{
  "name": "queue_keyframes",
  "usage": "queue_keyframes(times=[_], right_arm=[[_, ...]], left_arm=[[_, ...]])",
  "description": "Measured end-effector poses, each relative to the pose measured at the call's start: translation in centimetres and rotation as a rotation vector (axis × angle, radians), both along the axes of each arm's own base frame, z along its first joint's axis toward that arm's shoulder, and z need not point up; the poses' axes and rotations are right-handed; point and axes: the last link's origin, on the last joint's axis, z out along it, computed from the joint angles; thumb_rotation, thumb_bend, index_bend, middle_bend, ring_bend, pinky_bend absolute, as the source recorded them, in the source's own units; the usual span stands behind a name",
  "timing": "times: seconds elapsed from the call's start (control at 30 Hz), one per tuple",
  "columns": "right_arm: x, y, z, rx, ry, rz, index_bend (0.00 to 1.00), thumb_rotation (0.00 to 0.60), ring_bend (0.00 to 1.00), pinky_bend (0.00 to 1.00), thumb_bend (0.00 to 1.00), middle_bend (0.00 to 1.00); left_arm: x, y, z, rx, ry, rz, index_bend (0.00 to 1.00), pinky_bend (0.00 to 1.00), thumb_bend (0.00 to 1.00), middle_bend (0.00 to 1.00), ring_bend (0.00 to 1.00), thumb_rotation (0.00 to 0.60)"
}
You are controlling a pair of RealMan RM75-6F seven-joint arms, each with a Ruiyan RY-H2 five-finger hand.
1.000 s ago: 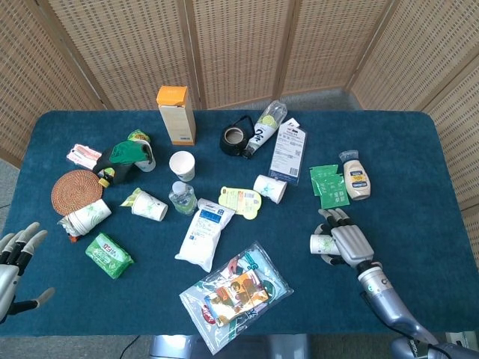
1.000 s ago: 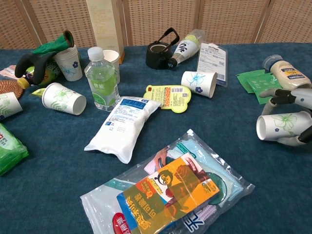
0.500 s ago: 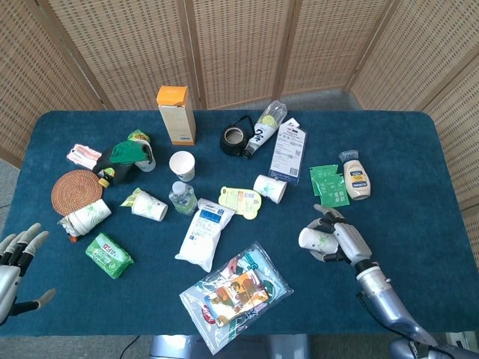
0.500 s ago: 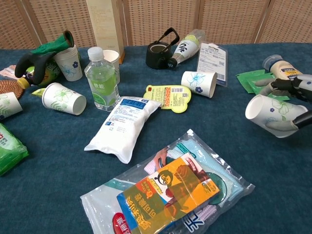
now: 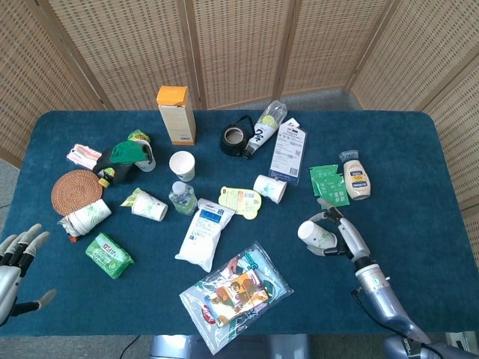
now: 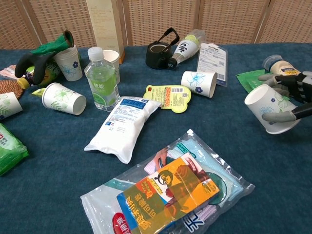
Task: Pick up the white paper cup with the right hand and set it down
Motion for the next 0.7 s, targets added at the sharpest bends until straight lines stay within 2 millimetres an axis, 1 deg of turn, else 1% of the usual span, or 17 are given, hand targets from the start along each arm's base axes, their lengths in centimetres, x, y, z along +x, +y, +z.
queue_keyframes(times=[0.2, 0.37, 0.47, 0.7], right_arm=[[-0.8, -0.1, -1.2, -0.027, -0.004, -0.028, 0.34, 0.6, 0.0, 0.0, 0.14, 0.0], [-1.3, -0.2, -1.8, -0.044, 0.005, -0.036, 0.32, 0.6, 0.0, 0.0, 0.15, 0.0], [-1.2, -0.2, -1.6, -0.057, -0.005, -0.025, 0.27, 0.6, 0.0, 0.0, 0.19, 0.0], [-0.5, 0.0, -0.3, -0.094, 0.007, 0.036, 0.19, 0.6, 0.0, 0.0, 0.19, 0.0]], left_arm=[[0.0, 0.0, 0.0, -0.002, -0.002, 0.002, 0.0, 0.0, 0.24, 0.0, 0.0, 0.6], [0.0, 0.0, 0.0, -0.002, -0.003, 0.003, 0.0, 0.0, 0.24, 0.0, 0.0, 0.6], [0.0, 0.0, 0.0, -0.001, -0.002, 0.003, 0.0, 0.0, 0.24, 0.0, 0.0, 0.6], [0.0, 0.1, -0.1, -0.006, 0.001, 0.002, 0.0, 0.0, 0.24, 0.0, 0.0, 0.6]])
